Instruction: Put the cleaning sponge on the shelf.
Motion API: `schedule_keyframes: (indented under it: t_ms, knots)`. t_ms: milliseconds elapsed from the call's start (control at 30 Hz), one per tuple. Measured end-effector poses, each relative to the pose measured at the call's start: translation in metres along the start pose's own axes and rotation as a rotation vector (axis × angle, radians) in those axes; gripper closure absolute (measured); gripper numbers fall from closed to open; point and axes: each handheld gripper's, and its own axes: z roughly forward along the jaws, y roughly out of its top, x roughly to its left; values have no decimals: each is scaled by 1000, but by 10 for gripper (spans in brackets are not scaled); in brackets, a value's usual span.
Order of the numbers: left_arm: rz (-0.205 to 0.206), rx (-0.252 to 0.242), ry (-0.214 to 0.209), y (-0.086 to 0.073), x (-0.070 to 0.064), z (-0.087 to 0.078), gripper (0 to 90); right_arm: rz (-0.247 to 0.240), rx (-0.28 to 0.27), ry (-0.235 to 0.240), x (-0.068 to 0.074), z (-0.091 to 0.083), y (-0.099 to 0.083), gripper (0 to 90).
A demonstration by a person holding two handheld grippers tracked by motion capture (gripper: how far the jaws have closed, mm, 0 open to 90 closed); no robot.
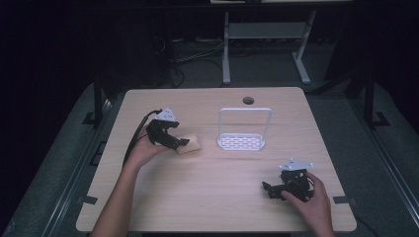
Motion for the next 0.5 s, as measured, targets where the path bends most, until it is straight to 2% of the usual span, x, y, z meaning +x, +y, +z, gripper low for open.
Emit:
schedule_keyframes:
  t_ms: [200, 400, 500]
  knots:
    - [8, 12, -12, -2, 0, 6, 136, 0, 0, 0, 0, 0, 0, 0]
    - [39, 29, -7, -1, -3, 11, 133, 0, 0, 0, 0, 0, 0, 0]
    - [38, 30, -18, -2, -4, 15, 133, 0, 0, 0, 0, 0, 0, 0]
